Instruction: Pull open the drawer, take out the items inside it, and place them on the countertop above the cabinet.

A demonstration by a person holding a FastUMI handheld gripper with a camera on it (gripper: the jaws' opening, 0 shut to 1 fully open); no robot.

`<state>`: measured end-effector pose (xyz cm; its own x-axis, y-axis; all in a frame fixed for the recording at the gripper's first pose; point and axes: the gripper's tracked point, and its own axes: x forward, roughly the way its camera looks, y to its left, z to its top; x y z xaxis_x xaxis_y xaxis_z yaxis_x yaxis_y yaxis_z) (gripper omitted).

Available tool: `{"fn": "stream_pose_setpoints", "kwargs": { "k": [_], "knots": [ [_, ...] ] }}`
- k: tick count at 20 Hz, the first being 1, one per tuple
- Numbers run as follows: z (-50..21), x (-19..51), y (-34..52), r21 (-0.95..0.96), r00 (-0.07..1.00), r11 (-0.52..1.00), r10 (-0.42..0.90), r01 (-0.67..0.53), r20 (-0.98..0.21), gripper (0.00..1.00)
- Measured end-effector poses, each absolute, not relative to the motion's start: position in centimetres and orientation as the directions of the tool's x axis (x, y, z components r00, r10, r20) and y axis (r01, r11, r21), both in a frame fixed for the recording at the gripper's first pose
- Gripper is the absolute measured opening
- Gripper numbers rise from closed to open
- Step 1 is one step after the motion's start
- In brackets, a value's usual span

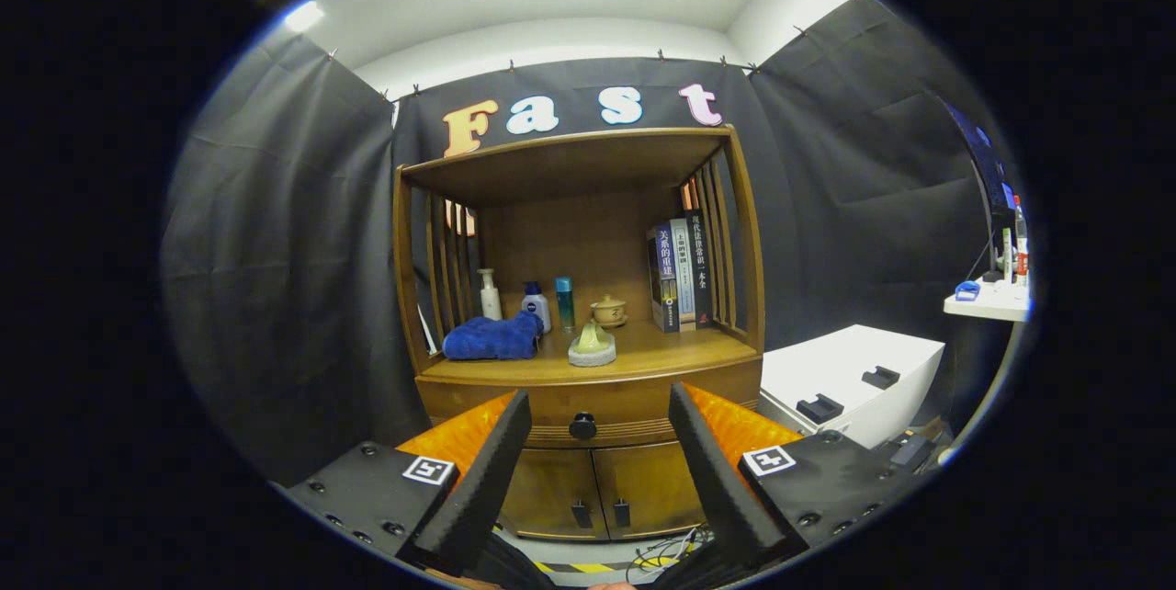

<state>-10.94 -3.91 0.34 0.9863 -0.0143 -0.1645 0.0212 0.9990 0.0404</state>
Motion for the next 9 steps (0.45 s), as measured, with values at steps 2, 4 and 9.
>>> {"fn": "stream_pose_setpoints", "kwargs": {
  "k": [2, 4, 9],
  "knots": [
    [0.47, -11.10, -4.11, 0.033, 0.987, 0.999, -0.016, 0.021, -0.157, 0.98],
    [0.44, -11.03, -4.30, 0.022, 0.988, 0.999, -0.020, 0.024, -0.152, 0.98],
    [0.27, -11.14, -4.33, -0.001, 0.988, 0.999, -0.035, 0.035, -0.153, 0.98]
  ]
}}
